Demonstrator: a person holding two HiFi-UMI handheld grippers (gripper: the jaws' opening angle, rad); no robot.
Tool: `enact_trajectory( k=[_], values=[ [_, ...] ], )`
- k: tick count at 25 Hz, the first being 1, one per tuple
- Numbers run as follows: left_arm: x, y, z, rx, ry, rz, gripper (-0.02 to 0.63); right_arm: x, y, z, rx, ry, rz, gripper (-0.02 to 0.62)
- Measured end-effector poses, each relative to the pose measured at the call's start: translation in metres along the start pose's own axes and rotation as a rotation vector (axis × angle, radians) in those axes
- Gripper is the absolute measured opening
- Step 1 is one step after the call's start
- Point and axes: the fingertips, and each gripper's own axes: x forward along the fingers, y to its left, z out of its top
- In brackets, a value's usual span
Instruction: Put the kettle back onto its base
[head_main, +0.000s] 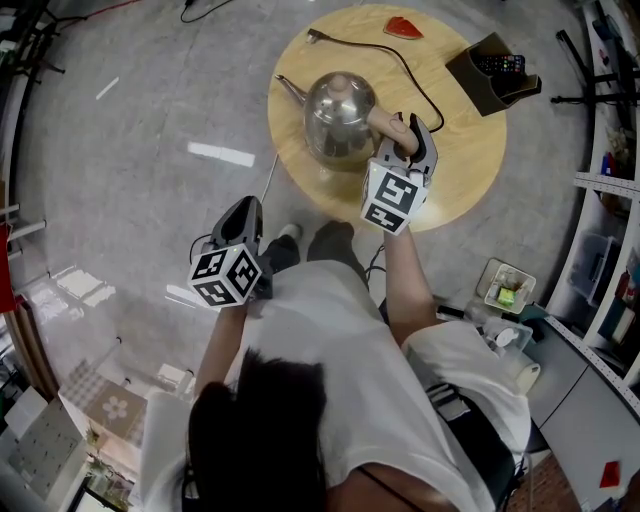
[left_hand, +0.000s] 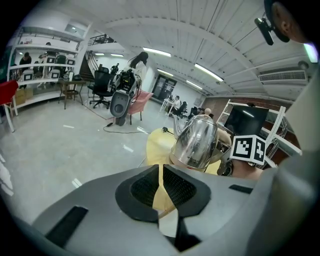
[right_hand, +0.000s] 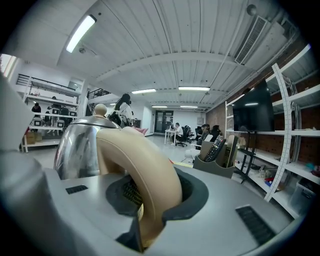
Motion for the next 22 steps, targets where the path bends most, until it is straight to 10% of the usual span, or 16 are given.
enact_trajectory(
  k=[22],
  values=[
    [0.002, 0.001, 0.005, 0.019, -0.009, -0.032, 0.046, -0.015, 0.004, -0.022, 0.002, 0.037, 0.027, 0.091]
  ],
)
